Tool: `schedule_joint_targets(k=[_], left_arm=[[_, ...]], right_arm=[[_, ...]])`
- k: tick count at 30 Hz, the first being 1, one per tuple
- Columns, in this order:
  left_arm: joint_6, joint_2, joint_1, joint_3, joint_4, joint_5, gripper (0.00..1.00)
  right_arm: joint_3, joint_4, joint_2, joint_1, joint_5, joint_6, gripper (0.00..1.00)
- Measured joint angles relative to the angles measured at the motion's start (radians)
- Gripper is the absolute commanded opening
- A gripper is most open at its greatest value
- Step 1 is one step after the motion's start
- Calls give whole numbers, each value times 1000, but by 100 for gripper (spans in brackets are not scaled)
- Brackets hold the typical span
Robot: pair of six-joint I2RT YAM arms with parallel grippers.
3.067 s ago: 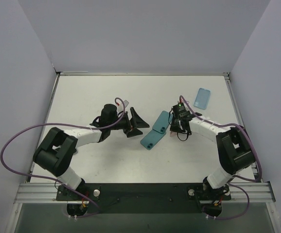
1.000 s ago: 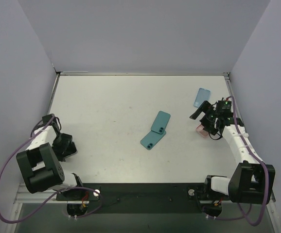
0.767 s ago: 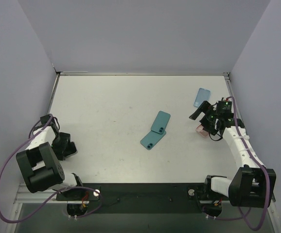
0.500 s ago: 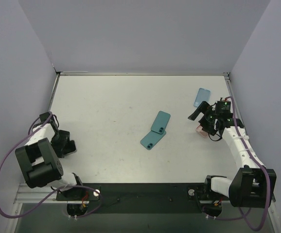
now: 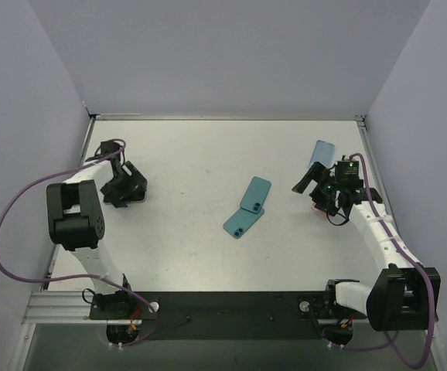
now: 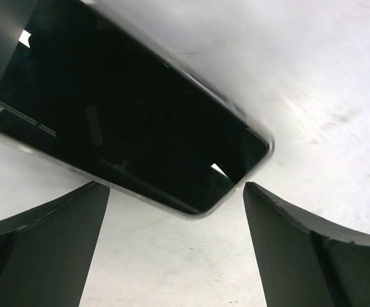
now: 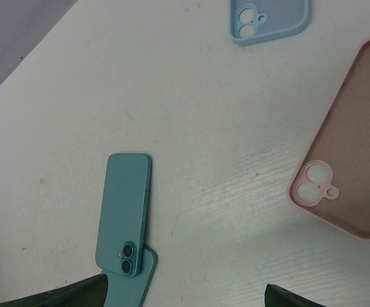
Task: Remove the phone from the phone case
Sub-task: Adjust the phone at the center of the board.
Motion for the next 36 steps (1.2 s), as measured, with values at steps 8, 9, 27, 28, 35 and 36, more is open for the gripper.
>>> schedule_joint_targets(k=[8, 9, 27, 28, 35, 36], left_arm=[[142, 76, -174, 108, -14, 32, 97], [150, 76, -191, 109, -19, 34, 97], [52, 145, -172, 505, -158, -81, 98], [49, 181, -171, 546, -157, -82, 97], [42, 444, -170, 746, -182, -83, 97], [43, 471, -171, 754, -187, -82, 98]], right_arm=[[0, 0, -3, 6, 10, 12, 100], [0, 0, -5, 6, 11, 12, 100], [0, 2, -25, 6, 9, 15, 100], [0, 2, -25, 6, 7, 15, 100], [-1, 5, -25, 6, -2, 15, 100], [-1, 6, -25, 6, -4, 15, 100]])
